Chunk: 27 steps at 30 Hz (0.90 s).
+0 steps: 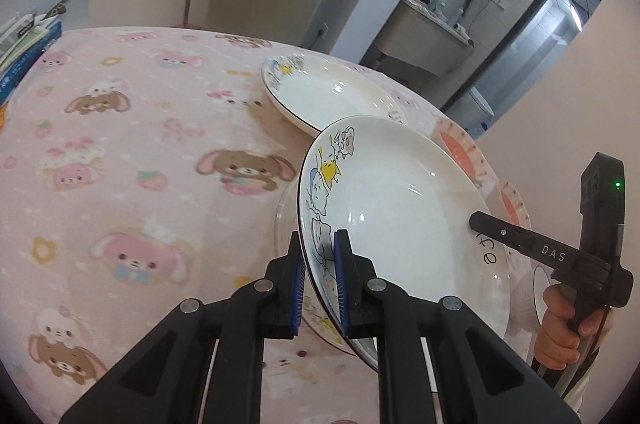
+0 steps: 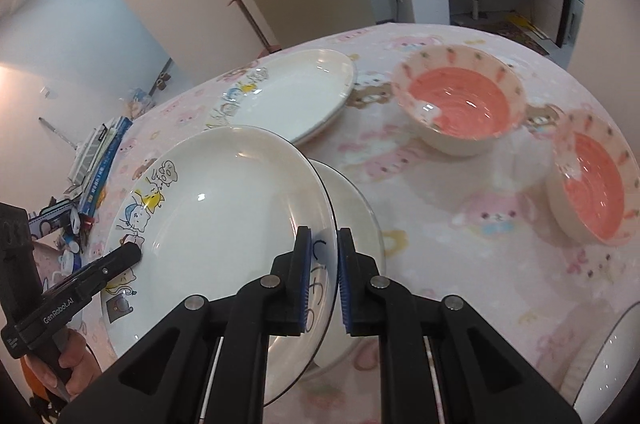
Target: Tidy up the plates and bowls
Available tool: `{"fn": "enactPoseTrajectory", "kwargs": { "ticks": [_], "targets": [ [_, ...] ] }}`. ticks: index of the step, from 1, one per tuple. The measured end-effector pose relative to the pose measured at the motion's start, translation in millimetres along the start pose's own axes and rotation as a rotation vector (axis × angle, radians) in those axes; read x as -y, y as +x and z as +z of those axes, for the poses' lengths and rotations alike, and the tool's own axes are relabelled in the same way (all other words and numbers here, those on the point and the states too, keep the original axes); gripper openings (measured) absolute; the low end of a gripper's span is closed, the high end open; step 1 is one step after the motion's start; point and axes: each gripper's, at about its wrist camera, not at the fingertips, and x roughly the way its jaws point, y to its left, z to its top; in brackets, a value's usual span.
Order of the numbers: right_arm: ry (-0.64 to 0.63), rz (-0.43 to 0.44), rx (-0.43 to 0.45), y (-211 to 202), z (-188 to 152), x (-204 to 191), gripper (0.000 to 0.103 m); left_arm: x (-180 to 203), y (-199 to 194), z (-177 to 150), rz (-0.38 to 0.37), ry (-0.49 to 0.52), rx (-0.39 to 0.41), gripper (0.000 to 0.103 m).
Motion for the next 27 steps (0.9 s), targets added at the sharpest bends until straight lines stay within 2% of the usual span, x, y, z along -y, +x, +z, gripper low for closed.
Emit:
{"fn": "enactPoseTrajectory", "kwargs": {
  "ticks": [7,14,21,27],
  "targets": [
    [0.028,-0.005,0.001,-4.4,-15.3,27.3,0.012,14.9,20.2,-11.9,-0.014,0.018,-0.033,0.015],
    [0.061,-0.009,-0.035,13.0,-22.9,36.1,0.012,14.1,34.1,-13.6,0.011,0.055,-0.048,0.015],
    [0.036,-0.031,-0.027,18.9,-24.8,29.7,0.012,3.2,41.8,-17.6,0.007,0.065,-0.030,0.015],
    [-0.032,-0.070,0.025,19.8,-30.6,17.8,0.012,-1.0,46.4,-23.2,0.024,0.087,0.002,0.018]
  ]
}}
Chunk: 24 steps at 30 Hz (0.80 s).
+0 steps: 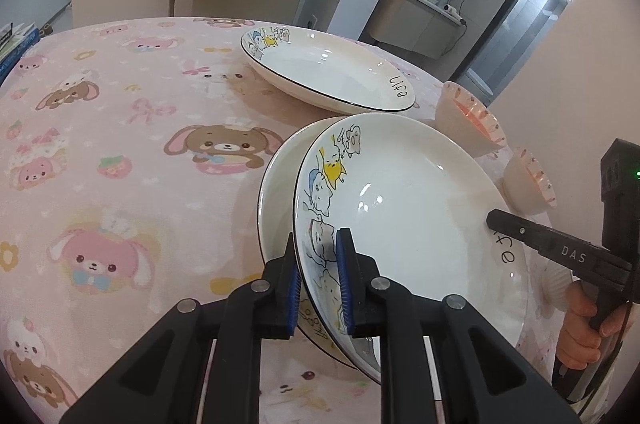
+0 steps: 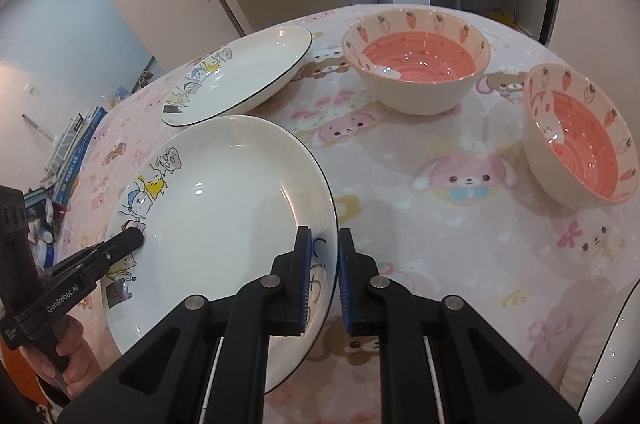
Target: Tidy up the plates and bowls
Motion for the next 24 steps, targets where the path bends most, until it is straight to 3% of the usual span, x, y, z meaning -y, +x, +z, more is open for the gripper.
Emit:
{"fn": "enactPoseTrajectory", "kwargs": {
  "ticks": [12,17,21,24],
  "targets": [
    [-0.026,0.041,0.103,10.8,-7.3,1.7,0.012,5.4,-2.7,-4.4,0.071,0.088,0.096,0.019],
    [-0.088,0.024,0.147,10.5,-12.4,-3.5,0.013,6.0,-4.0,-8.0,0.089,0.093,0.138,0.019],
    [-0.116,0.004,0.170,9.7,-15.9,-7.1,0.014,15.4,-5.9,-13.6,0.146,0.136,0.173,0.020],
    [-0.134,-0.007,0.184,9.6,-17.9,-8.6,0.014,14.0,-6.2,-13.0,0.137,0.133,0.167,0.020]
  ]
}}
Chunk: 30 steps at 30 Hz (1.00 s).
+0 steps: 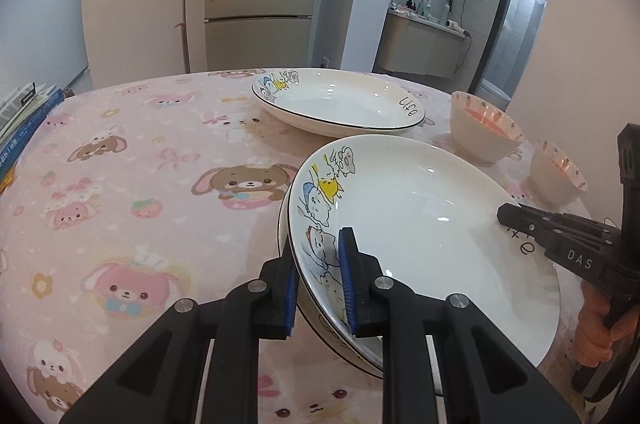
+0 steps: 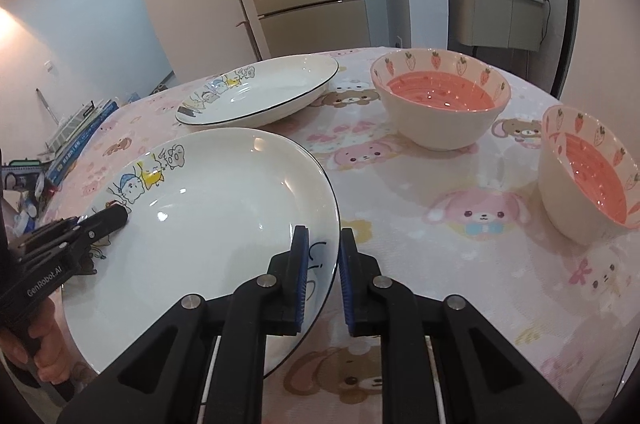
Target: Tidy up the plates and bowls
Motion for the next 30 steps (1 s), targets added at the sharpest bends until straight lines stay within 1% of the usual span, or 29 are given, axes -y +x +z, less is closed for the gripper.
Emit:
{"fn": "enactPoseTrajectory", "kwargs": {
  "ticks": [2,4,6,7,9,12,15,19,24,26,28,29,30],
  "targets": [
    [-0.004,-0.009,0.011,-0.9,-0.7,-0.7,0.014,-0.9,-0.3,0.1,0.005,0.006,0.002,0.020],
    [-0.016,-0.038,0.043,-4.8,-2.5,-4.0,0.012,-1.2,-0.9,0.0,0.013,0.019,0.004,0.020],
    [-0.055,-0.068,0.084,-10.0,-3.6,-10.8,0.011,-2.6,-2.5,0.2,0.017,0.017,0.007,0.020],
    [-0.076,-0.072,0.094,-10.9,-3.8,-13.9,0.011,-0.7,-4.0,-0.5,0.032,0.027,0.013,0.020],
    [-0.110,-0.065,0.074,-6.8,-4.6,-19.1,0.011,1.5,-4.9,-1.9,0.080,0.047,0.024,0.020],
    [-0.129,-0.092,0.084,-6.7,-6.4,-23.1,0.011,-0.8,-3.1,-1.4,0.069,0.042,0.013,0.020],
    [-0.109,-0.065,0.078,-7.9,-4.8,-17.6,0.011,3.2,-2.6,-2.6,0.091,0.064,0.006,0.022],
    [-0.096,-0.050,0.075,-8.6,-4.0,-16.1,0.011,0.7,3.1,-4.5,0.095,0.040,-0.031,0.024],
    [-0.087,-0.046,0.075,-8.6,-3.8,-14.4,0.011,6.9,1.7,-6.4,0.130,0.087,-0.019,0.024],
    [-0.072,-0.046,0.074,-8.5,-3.2,-11.3,0.011,6.2,2.5,-5.9,0.131,0.090,-0.021,0.024],
    [-0.055,-0.044,0.062,-6.8,-2.4,-7.5,0.014,6.5,3.2,-5.8,0.136,0.093,-0.024,0.025],
    [-0.045,-0.038,0.050,-5.1,-2.2,-5.6,0.018,7.8,3.8,-6.1,0.146,0.103,-0.026,0.025],
    [-0.033,-0.029,0.039,-3.5,-2.2,-3.9,0.018,9.9,4.4,-6.9,0.157,0.118,-0.025,0.025]
  ]
}}
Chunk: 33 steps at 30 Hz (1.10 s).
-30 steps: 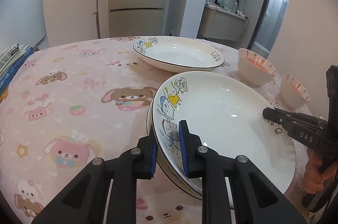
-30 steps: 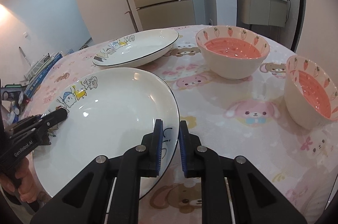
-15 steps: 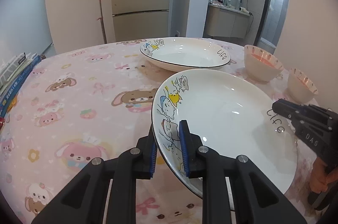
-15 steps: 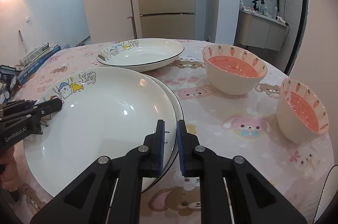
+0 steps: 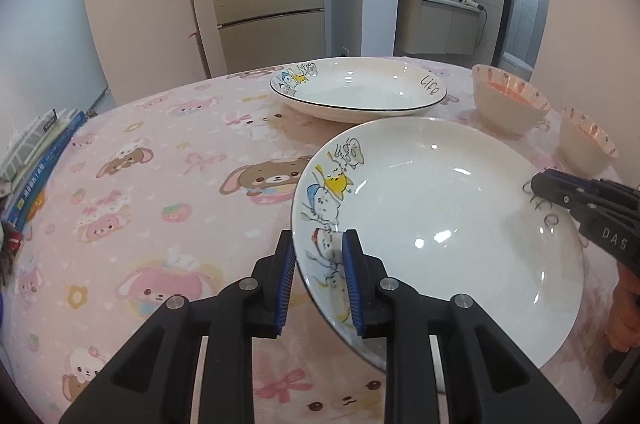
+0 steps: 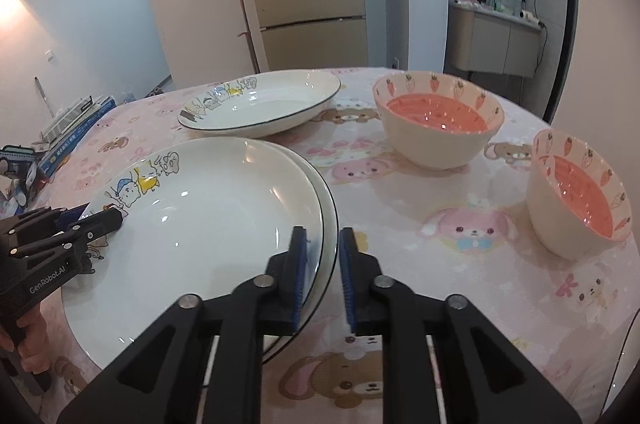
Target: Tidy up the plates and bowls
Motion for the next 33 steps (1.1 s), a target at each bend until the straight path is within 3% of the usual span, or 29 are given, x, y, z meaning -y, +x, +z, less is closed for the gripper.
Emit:
{"fn": "enactPoseTrajectory", "kwargs": {
  "ticks": [5,8,11,13,15,16,18,22,24,27,30,33],
  "targets": [
    [0.017,0.013,-0.017,2.1,-0.7,2.2,0.018,4.9,1.5,-1.5,-0.004,0.023,-0.009,0.025],
    [0.024,0.014,-0.015,1.1,-0.6,3.0,0.018,-3.3,1.9,0.4,-0.007,-0.016,-0.008,0.028],
    [0.045,0.024,-0.011,-0.3,0.8,6.0,0.021,-12.9,-1.2,3.2,0.000,-0.060,0.018,0.045],
    [0.054,0.026,-0.001,-2.5,1.6,7.8,0.025,-16.5,-10.7,4.9,0.015,-0.075,0.084,0.063],
    [0.054,0.019,0.017,-5.9,2.3,8.4,0.026,-15.8,-21.7,6.0,0.030,-0.062,0.151,0.066],
    [0.050,0.017,0.026,-7.8,2.7,7.8,0.027,-14.0,-27.5,6.2,0.040,-0.051,0.187,0.072],
    [0.044,0.014,0.048,-11.5,3.8,6.5,0.034,-9.1,-41.4,5.3,0.056,-0.027,0.276,0.085],
    [0.017,-0.026,0.160,-28.9,5.7,2.5,0.048,-1.9,-68.5,1.2,0.027,0.014,0.442,0.088],
    [-0.009,-0.058,0.257,-43.2,6.9,-1.7,0.077,-0.9,-76.3,-0.4,0.011,0.018,0.485,0.093],
    [-0.063,-0.103,0.391,-66.4,8.6,-9.6,0.096,-7.6,-87.7,2.5,-0.011,-0.016,0.533,0.103],
    [-0.132,-0.157,0.459,-85.8,16.7,-19.4,0.103,-14.9,-100.7,6.1,0.031,-0.042,0.614,0.103],
    [-0.157,-0.189,0.480,-98.4,29.5,-24.7,0.103,-22.0,-109.1,18.4,0.025,-0.022,0.625,0.103]
  ]
}}
